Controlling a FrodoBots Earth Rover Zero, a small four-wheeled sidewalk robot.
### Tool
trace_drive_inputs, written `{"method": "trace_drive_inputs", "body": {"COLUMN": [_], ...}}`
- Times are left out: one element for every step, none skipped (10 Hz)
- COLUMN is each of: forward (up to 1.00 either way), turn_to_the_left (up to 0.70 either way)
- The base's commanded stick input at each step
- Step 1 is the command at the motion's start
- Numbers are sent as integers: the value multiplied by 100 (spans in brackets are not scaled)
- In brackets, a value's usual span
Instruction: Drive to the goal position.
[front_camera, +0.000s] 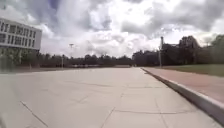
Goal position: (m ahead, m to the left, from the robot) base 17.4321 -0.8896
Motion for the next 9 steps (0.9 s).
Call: {"method": "trace_drive_inputs", "body": {"forward": [70, 70, 70, 70, 70, 70, 70, 70, 70], "turn_to_the_left": [0, 1, 3, 2, 3, 3, 3, 3, 3]}}
